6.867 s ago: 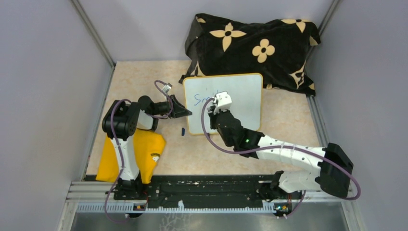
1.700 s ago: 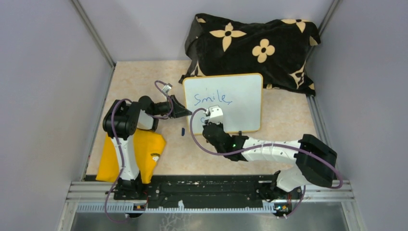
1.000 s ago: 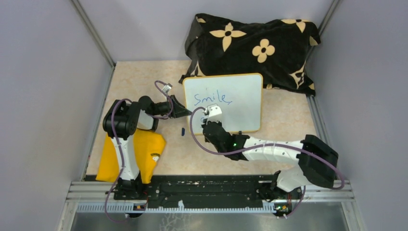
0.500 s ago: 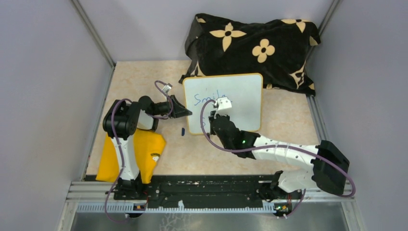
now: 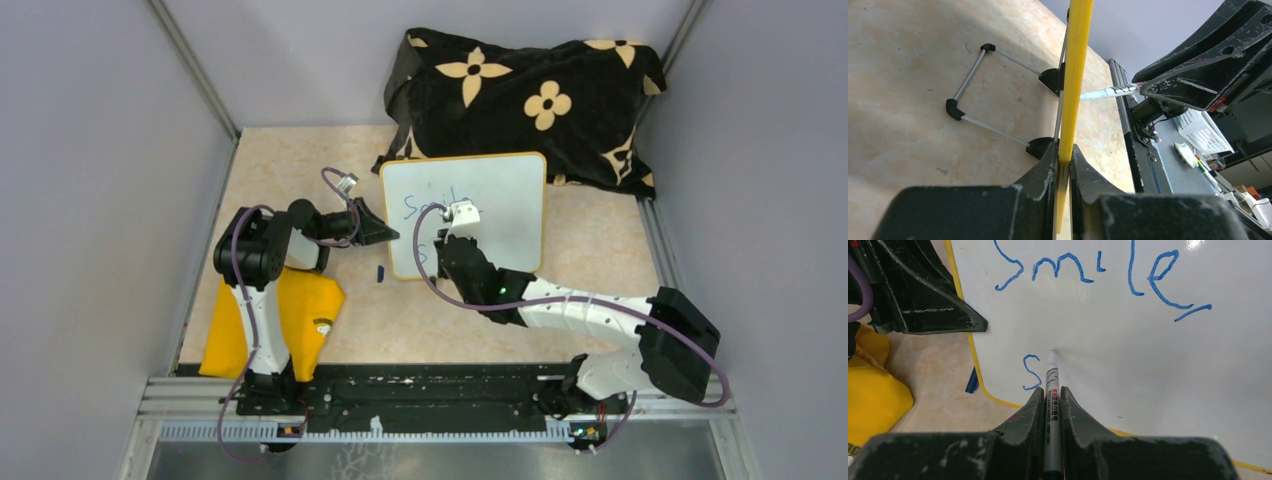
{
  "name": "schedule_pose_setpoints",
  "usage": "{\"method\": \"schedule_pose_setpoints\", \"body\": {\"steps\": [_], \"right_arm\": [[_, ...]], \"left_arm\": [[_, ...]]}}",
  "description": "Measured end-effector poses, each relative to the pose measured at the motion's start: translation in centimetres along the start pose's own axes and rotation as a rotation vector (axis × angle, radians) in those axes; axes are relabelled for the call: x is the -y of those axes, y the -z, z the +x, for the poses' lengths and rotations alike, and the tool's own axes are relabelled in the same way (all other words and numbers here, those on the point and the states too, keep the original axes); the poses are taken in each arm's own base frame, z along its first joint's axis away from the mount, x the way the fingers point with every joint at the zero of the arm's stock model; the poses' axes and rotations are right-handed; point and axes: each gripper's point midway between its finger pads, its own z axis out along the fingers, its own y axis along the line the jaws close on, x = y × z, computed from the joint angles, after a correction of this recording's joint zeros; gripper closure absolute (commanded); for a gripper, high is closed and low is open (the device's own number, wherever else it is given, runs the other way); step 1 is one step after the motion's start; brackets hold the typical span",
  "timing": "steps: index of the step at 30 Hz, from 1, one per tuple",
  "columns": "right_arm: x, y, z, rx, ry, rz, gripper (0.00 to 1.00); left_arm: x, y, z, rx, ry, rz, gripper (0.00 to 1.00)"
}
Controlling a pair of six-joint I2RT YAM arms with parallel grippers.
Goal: Write a sentence on the whiteboard
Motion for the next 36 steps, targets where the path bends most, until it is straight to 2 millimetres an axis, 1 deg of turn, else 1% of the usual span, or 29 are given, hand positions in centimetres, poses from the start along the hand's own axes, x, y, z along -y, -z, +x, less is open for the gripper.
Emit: {"method": "schedule_pose_setpoints", "body": {"steps": [8,15,22,25,29,36], "right_arm": [[0.0,-0.1,0.1,-0.002,-0.012,-0.003,1.0],[0.4,-0.1,1.2,-0.026,-0.011,0.0,1.0],[0.3,-0.1,1.4,-0.03,-0.028,-0.002,1.0],[0.3,0.0,2.0,-0.043,-0.031,-0.006,1.0],[0.2,0.0,2.3,-0.052,-0.037,-0.014,1.0],[0.3,0.2,3.9,-0.089,-0.042,-0.027,1.0]], "left_arm": [[0.0,0.0,0.0,0.0,0.0,0.0,1.0],[0.0,0.0,0.0,0.0,0.0,0.0,1.0],[0.0,0.0,0.0,0.0,0.0,0.0,1.0],[0.0,0.0,0.0,0.0,0.0,0.0,1.0],[0.0,0.0,0.0,0.0,0.0,0.0,1.0],[0.0,0.0,0.0,0.001,0.0,-0.001,1.0]]}}
